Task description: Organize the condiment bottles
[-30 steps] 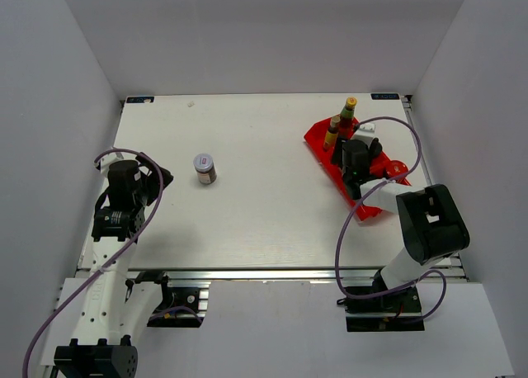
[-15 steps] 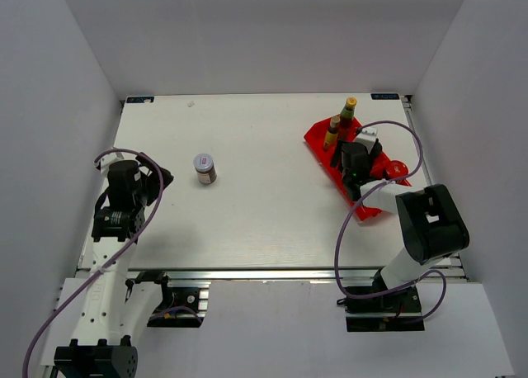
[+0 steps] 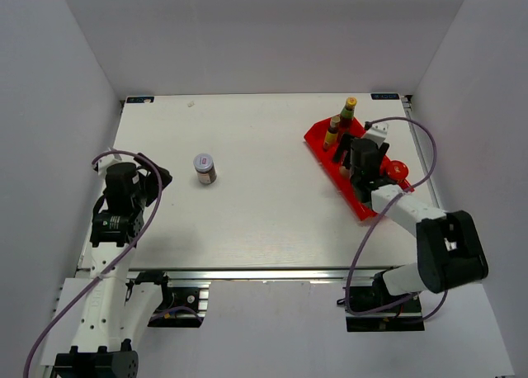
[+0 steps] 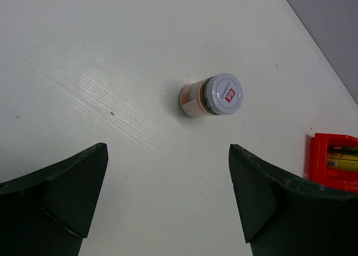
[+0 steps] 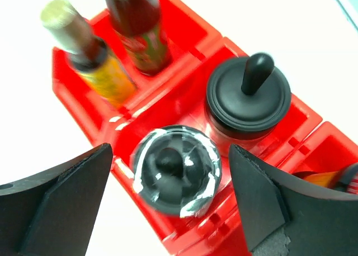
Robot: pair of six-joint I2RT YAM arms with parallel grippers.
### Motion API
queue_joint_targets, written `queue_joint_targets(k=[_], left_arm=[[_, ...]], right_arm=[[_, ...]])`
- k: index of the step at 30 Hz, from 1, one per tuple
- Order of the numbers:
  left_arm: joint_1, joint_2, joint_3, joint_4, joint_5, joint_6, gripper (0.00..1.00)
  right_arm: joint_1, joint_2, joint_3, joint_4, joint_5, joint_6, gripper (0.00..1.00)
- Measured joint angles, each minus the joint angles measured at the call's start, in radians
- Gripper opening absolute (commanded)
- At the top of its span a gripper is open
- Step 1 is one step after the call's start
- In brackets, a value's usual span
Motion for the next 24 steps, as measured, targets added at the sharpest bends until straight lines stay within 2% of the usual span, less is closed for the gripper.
queue_joint_targets(k=[7,11,15,19,24], left_arm=[[0.0,0.033,-0.002,0.006,0.005,-0.001,0.98],[0.0,0.057,-0.01,0.031,0.017,-0.001,0.98],[0.0,0.095,-0.016,0.051,0.027,-0.003,0.98],[0.0,0.121,-0.022,0.057,0.037,-0.003,0.98],[0.0,0.119,-0.023,0.074,0.042,-0.003,0.98]], right_arm=[[0.05,-0.167,0.016,-0.081,-0.1,-0.035,0.89],[0.227,-0.134,0.071,-0.115,-0.132,-0.12,0.89],[0.397,0.001,0.163,-0.11,-0.242,-0.183,0.89],[0.483,0.193,0.291,-0.099,-0.333,-0.226,0.89],[0.557,0.488,0.542,-0.083,-0.445,-0.282,0.89]])
